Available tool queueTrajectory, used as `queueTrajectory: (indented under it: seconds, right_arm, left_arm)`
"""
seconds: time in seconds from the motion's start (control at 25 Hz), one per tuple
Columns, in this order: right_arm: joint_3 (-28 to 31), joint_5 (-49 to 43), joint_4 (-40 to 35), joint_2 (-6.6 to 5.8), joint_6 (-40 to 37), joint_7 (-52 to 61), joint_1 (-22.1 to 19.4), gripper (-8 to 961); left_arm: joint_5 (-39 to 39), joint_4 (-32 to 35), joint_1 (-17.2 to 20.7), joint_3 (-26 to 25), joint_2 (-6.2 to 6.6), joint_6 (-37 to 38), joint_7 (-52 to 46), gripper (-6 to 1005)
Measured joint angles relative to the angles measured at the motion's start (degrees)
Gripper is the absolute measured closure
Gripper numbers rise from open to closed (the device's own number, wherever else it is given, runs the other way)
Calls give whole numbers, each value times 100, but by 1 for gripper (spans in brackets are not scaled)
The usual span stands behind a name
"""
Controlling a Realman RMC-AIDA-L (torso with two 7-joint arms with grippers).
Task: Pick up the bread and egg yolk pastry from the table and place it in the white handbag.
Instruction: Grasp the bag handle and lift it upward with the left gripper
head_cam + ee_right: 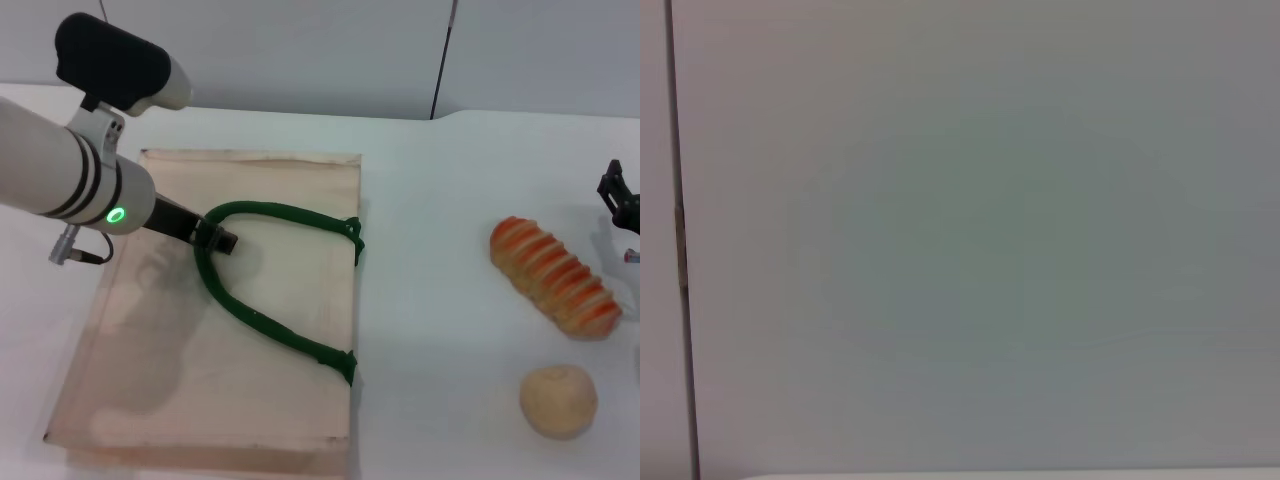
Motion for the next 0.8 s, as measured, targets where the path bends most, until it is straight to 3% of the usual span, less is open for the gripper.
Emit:
queueTrajectory:
  seconds: [0.6, 0.8]
  right_arm:
    - [0, 0, -7, -8, -2, 4, 17, 94]
    - [0, 0, -9, -9, -2, -1, 18, 94]
  left_arm:
    - [38, -217, -119, 10, -2, 16, -41, 511]
    - [13, -178, -113, 12, 1, 46, -5, 719]
